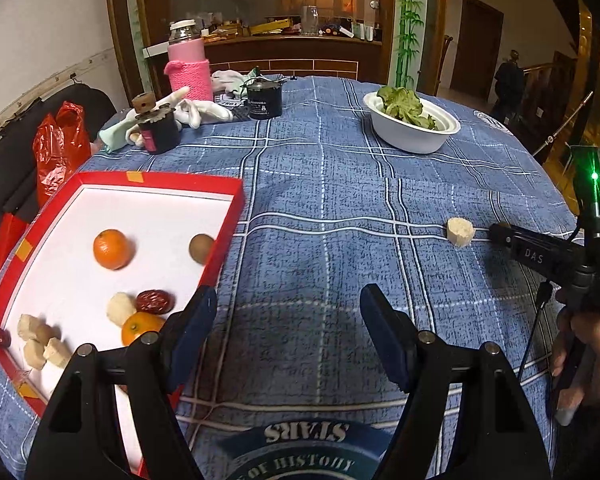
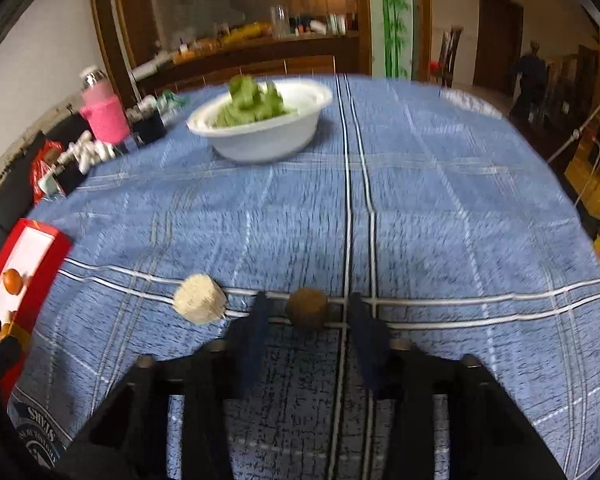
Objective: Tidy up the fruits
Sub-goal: 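Grasp the brown round fruit with the right tool while the left tool grasps the last yam chunk, then carry the brown fruit and yam chunk over the red-rimmed tray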
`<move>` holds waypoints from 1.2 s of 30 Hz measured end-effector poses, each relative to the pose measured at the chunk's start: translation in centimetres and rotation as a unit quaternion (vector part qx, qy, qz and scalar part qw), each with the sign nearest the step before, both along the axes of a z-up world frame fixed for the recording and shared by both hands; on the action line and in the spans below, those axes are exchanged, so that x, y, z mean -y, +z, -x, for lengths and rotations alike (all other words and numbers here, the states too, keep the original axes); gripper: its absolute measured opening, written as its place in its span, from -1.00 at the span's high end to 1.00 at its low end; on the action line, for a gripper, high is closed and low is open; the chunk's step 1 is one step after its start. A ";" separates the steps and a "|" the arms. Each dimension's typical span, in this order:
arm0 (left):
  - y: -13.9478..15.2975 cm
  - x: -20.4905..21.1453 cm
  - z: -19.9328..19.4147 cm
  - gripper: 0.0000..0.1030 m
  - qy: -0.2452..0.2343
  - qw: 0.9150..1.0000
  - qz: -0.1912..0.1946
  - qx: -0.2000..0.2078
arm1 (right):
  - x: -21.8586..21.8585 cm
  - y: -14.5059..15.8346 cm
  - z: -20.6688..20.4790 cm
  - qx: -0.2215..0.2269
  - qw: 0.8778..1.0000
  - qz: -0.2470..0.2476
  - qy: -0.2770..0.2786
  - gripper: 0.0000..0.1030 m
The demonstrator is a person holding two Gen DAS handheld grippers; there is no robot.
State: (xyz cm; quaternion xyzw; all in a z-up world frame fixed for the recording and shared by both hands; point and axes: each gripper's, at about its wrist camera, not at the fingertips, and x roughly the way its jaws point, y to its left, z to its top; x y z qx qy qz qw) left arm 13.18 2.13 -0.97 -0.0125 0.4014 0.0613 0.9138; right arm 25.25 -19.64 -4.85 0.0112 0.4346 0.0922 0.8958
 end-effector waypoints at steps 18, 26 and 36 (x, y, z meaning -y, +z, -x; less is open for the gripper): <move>-2.7 11.4 -8.2 -0.43 -0.081 0.996 0.022 -0.022 | 4.4 2.7 4.5 0.044 0.997 -0.063 -0.022 0.55; -4.2 13.4 -10.4 -0.42 -0.082 0.996 0.022 -0.040 | 4.8 3.3 4.7 0.059 0.995 -0.082 -0.011 0.55; -3.9 12.9 -9.7 0.47 -0.079 0.996 0.008 -0.040 | 4.5 3.5 4.9 0.066 0.995 -0.076 -0.011 0.55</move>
